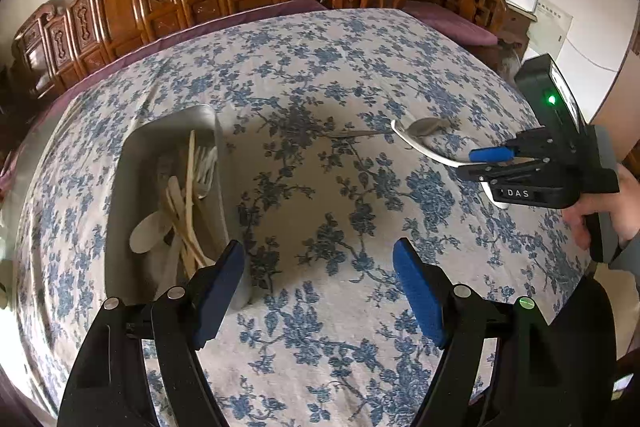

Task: Organize utensils
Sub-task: 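Grasp the white ceramic soup spoon by its handle with the right tool, then lift the ceramic soup spoon with the right tool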

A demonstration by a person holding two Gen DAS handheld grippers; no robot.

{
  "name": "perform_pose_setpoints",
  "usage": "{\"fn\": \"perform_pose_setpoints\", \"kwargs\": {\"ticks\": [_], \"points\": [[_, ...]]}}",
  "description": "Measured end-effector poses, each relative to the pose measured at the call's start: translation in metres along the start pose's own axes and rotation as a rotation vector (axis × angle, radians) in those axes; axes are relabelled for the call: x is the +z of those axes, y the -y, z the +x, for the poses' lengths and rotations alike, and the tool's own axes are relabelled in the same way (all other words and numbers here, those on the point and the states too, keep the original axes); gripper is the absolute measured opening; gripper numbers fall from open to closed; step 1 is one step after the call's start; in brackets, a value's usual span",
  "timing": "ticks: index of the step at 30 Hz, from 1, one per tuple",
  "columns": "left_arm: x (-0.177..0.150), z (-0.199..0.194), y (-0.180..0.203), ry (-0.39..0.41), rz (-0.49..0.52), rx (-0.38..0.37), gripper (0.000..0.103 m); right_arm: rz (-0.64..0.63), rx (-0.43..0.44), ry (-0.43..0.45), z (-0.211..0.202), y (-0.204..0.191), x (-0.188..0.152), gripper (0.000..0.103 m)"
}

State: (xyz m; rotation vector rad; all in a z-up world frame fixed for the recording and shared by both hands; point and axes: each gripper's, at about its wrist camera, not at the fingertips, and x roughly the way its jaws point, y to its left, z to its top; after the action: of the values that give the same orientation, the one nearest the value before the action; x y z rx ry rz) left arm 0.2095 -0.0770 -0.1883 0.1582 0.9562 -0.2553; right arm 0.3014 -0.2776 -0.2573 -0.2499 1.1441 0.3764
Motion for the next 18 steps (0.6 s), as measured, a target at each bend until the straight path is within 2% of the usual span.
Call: {"fn": "perform_pose_setpoints", "kwargs": {"ticks": [2, 4, 6, 11, 15, 18], "points": [[0.001, 0.003, 0.005, -0.007, 0.008, 0.0, 0.073, -0.02, 0.005, -0.004, -0.001, -0.001, -0.001, 0.029], [0.003, 0.007, 0.01, -0.014, 0.015, 0.001, 0.073, -0.041, 0.007, -0.007, -0.003, -0.003, -0.003, 0.018], [0.006, 0.012, 0.014, -0.021, 0.018, -0.002, 0.073, -0.053, 0.012, -0.006, -0.006, -0.004, -0.005, 0.011], [0.017, 0.029, 0.03, -0.042, 0.014, -0.013, 0.073, -0.038, 0.023, 0.032, -0.019, 0.005, -0.013, 0.01], [0.031, 0.043, 0.044, -0.044, 0.015, -0.013, 0.073, -0.009, 0.061, 0.095, -0.044, 0.02, -0.02, 0.009], [0.05, 0.057, 0.057, -0.04, 0.015, -0.009, 0.073, 0.004, 0.051, 0.12, -0.055, 0.034, -0.024, 0.004]]}}
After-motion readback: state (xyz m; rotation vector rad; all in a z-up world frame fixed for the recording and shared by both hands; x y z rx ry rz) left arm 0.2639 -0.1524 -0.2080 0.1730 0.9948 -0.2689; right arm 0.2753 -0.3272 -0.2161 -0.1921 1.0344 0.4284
